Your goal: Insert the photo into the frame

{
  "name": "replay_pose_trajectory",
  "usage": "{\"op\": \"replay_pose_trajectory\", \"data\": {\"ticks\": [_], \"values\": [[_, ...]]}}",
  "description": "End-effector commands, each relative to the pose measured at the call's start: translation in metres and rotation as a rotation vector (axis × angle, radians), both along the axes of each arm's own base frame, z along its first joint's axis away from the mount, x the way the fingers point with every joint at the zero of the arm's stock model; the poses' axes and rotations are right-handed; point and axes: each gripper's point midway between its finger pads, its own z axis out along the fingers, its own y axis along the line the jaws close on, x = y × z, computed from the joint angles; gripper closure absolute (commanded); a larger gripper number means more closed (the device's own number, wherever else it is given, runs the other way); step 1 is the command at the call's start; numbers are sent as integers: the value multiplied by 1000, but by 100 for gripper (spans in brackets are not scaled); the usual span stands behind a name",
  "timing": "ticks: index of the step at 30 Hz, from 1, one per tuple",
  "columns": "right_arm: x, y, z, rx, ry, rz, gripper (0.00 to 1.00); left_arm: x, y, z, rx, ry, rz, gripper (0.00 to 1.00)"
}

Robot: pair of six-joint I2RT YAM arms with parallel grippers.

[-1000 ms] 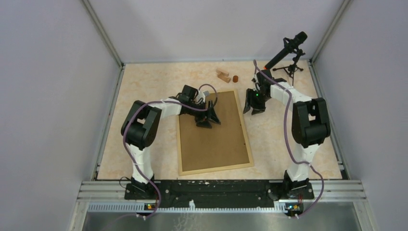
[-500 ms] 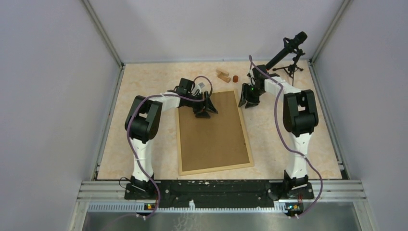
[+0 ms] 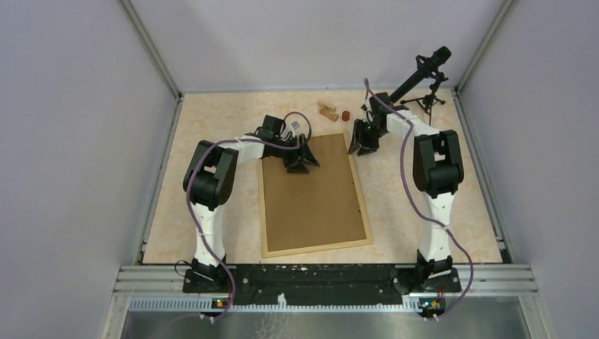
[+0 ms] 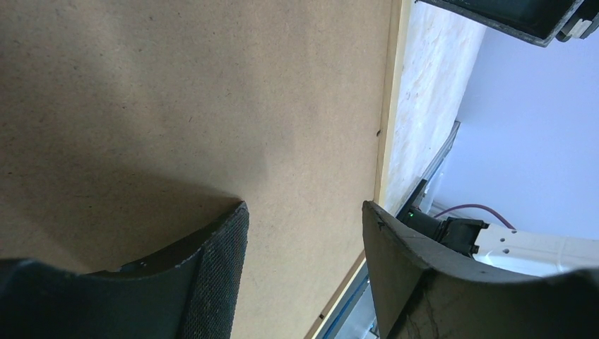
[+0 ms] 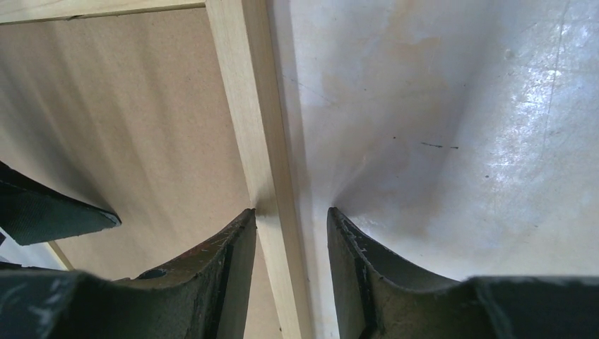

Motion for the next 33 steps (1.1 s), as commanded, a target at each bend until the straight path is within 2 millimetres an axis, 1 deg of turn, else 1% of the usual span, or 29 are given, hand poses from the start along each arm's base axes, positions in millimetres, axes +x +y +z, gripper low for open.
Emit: {"op": "replay_pose_trajectory", "data": {"ticks": [1, 4, 7, 13, 16, 20, 23, 28, 33], "values": [[6, 0, -14, -22, 7, 7, 58, -9, 7, -31, 61, 45, 5, 34], [3, -1, -19, -34, 24, 10, 58, -9, 8, -32, 64, 46, 5, 34], [-5, -2, -27, -73, 41, 16, 58, -9, 8, -32, 68, 43, 5, 34], [-23, -13, -46, -171, 88, 3, 58, -9, 9, -32, 69, 44, 5, 34], [-23, -21, -49, -218, 95, -18, 58, -9, 9, -31, 69, 44, 6, 34], [-22, -13, -48, -166, 105, -4, 59, -10, 9, -31, 69, 43, 4, 34], [-20, -20, -49, -200, 103, -22, 59, -9, 9, -30, 72, 41, 6, 34], [-22, -25, -55, -243, 119, -39, 60, -9, 9, -30, 69, 42, 5, 34], [-24, -31, -60, -327, 126, -57, 61, -9, 10, -32, 78, 42, 7, 34]]}}
